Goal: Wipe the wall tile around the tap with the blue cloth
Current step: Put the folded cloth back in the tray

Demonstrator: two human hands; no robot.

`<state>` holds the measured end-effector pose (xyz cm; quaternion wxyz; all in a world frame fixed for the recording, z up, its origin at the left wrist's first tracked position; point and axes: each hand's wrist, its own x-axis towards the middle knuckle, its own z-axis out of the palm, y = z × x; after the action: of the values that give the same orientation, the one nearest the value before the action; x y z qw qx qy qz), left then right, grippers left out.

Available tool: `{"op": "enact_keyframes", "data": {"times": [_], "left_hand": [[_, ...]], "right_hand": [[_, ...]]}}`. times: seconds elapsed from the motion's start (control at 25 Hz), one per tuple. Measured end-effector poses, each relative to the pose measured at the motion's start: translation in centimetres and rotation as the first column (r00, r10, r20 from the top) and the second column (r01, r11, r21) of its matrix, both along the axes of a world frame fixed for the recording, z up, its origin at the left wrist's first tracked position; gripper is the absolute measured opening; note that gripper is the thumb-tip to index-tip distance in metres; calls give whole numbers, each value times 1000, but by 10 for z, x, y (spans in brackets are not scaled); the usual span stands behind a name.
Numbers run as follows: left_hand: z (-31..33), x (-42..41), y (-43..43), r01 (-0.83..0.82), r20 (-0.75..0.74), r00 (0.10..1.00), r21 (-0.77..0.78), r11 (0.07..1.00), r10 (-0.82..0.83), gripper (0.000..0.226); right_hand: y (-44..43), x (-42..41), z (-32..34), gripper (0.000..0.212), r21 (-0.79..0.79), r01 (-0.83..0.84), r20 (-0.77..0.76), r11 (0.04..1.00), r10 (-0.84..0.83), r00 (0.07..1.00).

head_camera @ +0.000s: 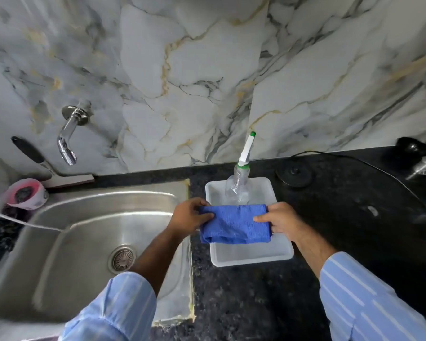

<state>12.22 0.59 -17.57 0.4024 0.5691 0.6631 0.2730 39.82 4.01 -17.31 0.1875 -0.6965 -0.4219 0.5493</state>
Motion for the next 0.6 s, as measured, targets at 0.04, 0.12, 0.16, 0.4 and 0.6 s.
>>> {"op": "enact_keyframes", "data": {"times": [0.04,0.12,0.16,0.4,0.6], "left_hand": [[-11,11,2,40,-81,996,-8,999,-41,17],[-32,31,6,90,-194,976,-35,995,-95,20],[-41,40,7,91,-220,971,-39,995,-97,22],[-72,70,9,289,-481,832,-52,956,-278,18],[-77,66,3,479,-806,489,-71,875,-333,24]], "right_hand": [[1,5,-11,34,7,-37,132,999,35,991],[3,12,-27,33,-2,-172,424,985,157,892],[4,12,-33,34,-13,-227,537,974,198,820],[3,1,-73,9,24,-387,765,922,232,601],[-7,-6,-78,17,-25,-438,789,898,287,543]]}}
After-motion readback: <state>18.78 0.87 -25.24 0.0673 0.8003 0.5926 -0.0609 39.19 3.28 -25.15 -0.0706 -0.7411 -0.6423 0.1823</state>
